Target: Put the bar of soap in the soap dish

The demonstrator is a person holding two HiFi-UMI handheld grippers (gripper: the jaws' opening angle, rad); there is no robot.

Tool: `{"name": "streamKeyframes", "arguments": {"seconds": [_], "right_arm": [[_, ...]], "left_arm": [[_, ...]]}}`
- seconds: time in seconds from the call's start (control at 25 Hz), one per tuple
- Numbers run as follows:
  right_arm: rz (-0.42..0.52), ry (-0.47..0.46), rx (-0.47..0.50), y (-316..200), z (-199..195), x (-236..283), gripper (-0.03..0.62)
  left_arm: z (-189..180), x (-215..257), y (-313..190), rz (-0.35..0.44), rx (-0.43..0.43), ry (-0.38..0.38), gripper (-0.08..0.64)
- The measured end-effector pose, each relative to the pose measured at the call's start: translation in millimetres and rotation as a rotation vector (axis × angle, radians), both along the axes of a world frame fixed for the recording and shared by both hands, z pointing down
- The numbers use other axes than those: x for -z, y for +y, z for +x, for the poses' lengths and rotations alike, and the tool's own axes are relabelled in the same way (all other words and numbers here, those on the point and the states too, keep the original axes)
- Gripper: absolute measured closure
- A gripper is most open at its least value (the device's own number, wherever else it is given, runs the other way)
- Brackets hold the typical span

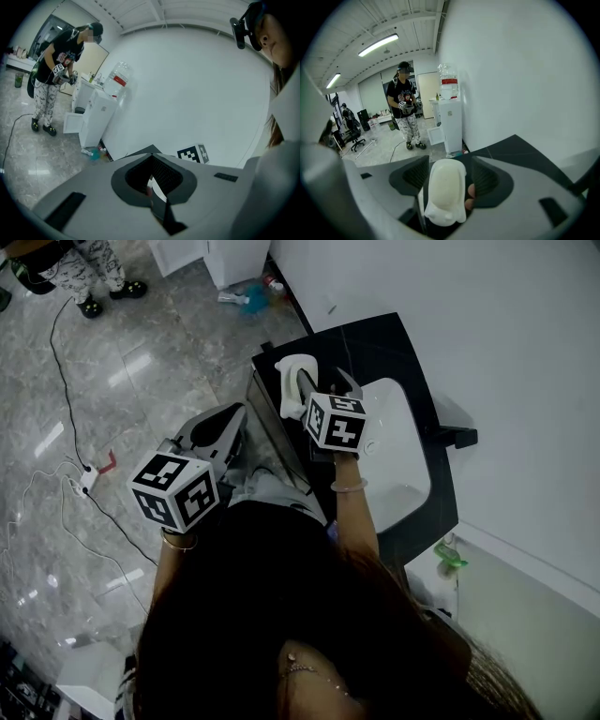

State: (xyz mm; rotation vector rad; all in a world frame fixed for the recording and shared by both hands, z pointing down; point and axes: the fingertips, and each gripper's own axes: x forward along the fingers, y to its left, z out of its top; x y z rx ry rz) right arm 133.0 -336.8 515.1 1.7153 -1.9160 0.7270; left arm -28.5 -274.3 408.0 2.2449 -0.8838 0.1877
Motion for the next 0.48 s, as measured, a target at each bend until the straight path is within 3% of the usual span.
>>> {"name": "streamKeyframes", "arguments": {"seconds": [0.12, 0.28, 0.48], "right_arm": [[0.030, -0.024, -0.020, 7.8, 5.6, 21.5, 0.301], [0.077, 0.000, -0.045, 21.5, 15.1, 47.2, 0.451], [0.134, 0.016, -0.085, 41.5, 25.2, 72.7, 0.549]], "left_arm": [[4.0, 4.4, 4.0, 0.014, -0.007, 0.004, 0.560], [12.1, 9.3, 10.8, 0.033, -0.015, 0.007, 0.560], [21.1, 15.2, 21.6, 0.052, -0.019, 0.009, 0.560]]}}
